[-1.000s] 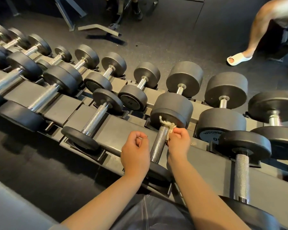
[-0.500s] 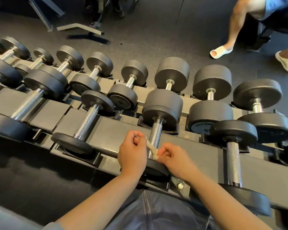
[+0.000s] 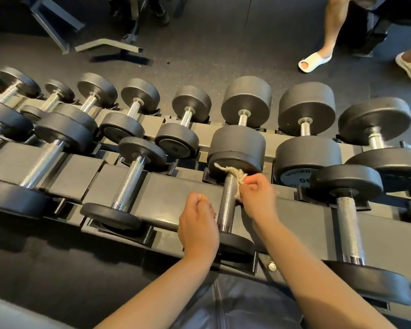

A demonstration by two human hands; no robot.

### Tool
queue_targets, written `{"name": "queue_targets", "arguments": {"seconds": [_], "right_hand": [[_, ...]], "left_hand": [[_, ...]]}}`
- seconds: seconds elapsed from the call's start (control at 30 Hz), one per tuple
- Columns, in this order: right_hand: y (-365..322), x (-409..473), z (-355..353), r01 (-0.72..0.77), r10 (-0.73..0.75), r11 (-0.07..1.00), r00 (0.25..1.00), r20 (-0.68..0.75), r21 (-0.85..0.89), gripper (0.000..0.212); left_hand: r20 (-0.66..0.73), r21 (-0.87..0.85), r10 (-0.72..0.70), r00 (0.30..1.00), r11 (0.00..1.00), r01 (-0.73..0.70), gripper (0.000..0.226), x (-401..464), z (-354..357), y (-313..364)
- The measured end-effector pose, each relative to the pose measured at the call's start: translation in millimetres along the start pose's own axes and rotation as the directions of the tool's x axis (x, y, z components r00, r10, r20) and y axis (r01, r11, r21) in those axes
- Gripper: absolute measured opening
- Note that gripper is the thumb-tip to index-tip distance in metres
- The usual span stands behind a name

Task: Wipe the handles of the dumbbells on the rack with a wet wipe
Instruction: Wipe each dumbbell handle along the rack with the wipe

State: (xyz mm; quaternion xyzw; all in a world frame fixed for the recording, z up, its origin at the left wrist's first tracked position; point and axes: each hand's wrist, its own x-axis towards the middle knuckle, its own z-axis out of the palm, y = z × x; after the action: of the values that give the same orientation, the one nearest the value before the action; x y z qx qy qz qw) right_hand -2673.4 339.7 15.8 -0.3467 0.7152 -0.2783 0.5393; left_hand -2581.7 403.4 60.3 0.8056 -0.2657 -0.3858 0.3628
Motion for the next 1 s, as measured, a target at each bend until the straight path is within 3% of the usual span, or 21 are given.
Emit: {"name": "queue_targets", "arguments": {"seconds": [0.07,0.17,0.27,0.4,0.57,0.67,0.83,0.9,1.0], "right_hand": [[1,-2,-13,-0.09,0.089,0.996,0.974,0.209,-0.005,0.016],[8,-14,-29,-0.189,0.19,0.981,0.855,0.482,-0.05,0.015],[19,-23,-43,0.01,0.165,0.959,0.792,0.588,-0.283,0.014],[15,-25,-53,0.196,0.11,0.923,0.69,0.715,-0.331,0.008],[-7,-13,-57,0.429,0.151,0.788,0.562,0.813,-0.442,0.013],[-5,-12,-53,0.435,0.146,0.78,0.572,0.807,-0.449,0.013],[23,-19,-47,0.356,0.018,0.857,0.701,0.713,-0.372,0.022],[24,-20,-51,0.347,0.001,0.87,0.708,0.706,-0.349,0.016],[9,-19,-57,0.427,-0.028,0.838,0.656,0.754,-0.34,0.014]], "left_hand": [[-0.003,-0.005,0.001,1.0,1.0,-0.001,0.026,-1,0,1],[-0.022,-0.012,-0.001,1.0,1.0,0.001,0.026,-2,0,3],[-0.018,-0.009,-0.003,1.0,1.0,0.002,0.026,-3,1,2],[-0.017,0.005,0.0,1.0,1.0,0.001,0.026,-2,0,3],[-0.022,0.008,0.011,1.0,1.0,-0.01,0.026,0,0,1],[-0.028,0.008,0.023,0.999,1.0,-0.023,0.026,0,0,1],[-0.044,0.005,0.071,0.997,0.998,-0.07,0.024,2,0,-3],[-0.046,0.0,0.073,0.996,0.997,-0.073,0.023,2,1,-4],[-0.043,-0.011,0.079,0.996,0.997,-0.08,0.023,1,1,-4]]}}
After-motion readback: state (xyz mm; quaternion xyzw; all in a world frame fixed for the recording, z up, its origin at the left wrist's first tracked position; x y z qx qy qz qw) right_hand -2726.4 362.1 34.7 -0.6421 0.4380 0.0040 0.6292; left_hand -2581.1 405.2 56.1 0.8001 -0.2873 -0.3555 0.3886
